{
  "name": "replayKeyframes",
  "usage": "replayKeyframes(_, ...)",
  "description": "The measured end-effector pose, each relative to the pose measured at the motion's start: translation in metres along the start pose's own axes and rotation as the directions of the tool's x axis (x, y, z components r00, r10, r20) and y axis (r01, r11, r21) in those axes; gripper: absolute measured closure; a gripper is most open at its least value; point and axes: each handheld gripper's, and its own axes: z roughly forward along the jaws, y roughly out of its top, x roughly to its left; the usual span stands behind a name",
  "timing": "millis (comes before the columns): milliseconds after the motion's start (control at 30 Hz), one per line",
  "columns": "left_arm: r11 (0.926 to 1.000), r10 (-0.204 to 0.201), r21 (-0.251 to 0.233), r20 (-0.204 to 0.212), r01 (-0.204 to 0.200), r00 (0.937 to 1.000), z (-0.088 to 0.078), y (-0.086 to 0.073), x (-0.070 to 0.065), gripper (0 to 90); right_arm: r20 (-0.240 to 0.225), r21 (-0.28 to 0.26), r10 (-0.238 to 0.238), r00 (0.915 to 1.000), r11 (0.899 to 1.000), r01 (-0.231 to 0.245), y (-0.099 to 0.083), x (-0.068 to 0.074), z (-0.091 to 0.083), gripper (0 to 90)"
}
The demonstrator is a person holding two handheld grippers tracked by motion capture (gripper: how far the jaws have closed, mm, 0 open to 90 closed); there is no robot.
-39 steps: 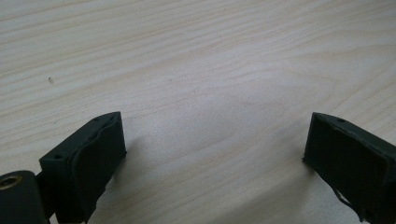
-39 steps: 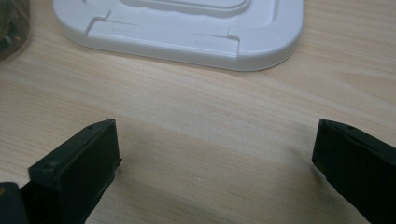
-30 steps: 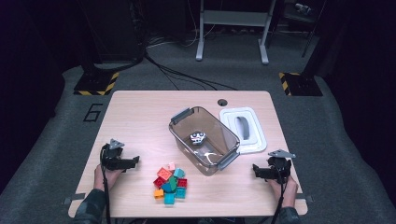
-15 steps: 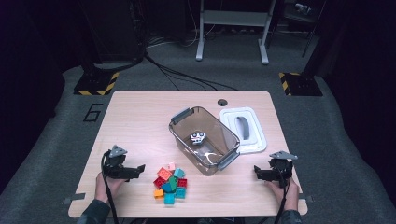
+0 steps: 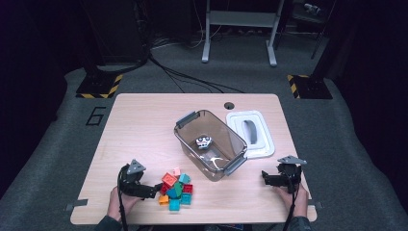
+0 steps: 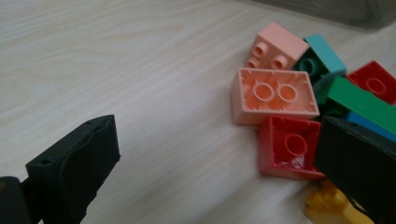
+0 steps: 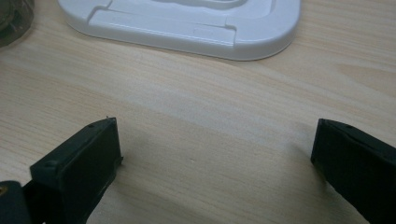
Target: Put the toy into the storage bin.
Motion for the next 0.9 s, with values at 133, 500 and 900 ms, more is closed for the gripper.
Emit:
replayKeyframes(133, 0.9999, 0.009, -0.013, 0.017, -0.009, 0.9998, -0.007, -0.009, -0.007, 0.3, -0.001, 0.0, -0.002, 1.0, 1.0, 0.002, 0.0, 0.0, 0.0, 0.9)
replayKeyframes(500, 0.993, 0.113, -0.039, 0.045, -0.112, 0.9925, -0.014, -0.027, -0.029, 8.8, -0.001, 0.0, -0.002, 1.0, 1.0, 0.002, 0.0, 0.0, 0.0, 0.9)
replayKeyframes(900, 0.9857, 0.158, -0.065, 0.039, -0.156, 0.9866, -0.018, -0.034, -0.042, 28.2, -0.001, -0.001, -0.003, 1.0, 1.0, 0.003, 0.0, 0.0, 0.0, 0.9)
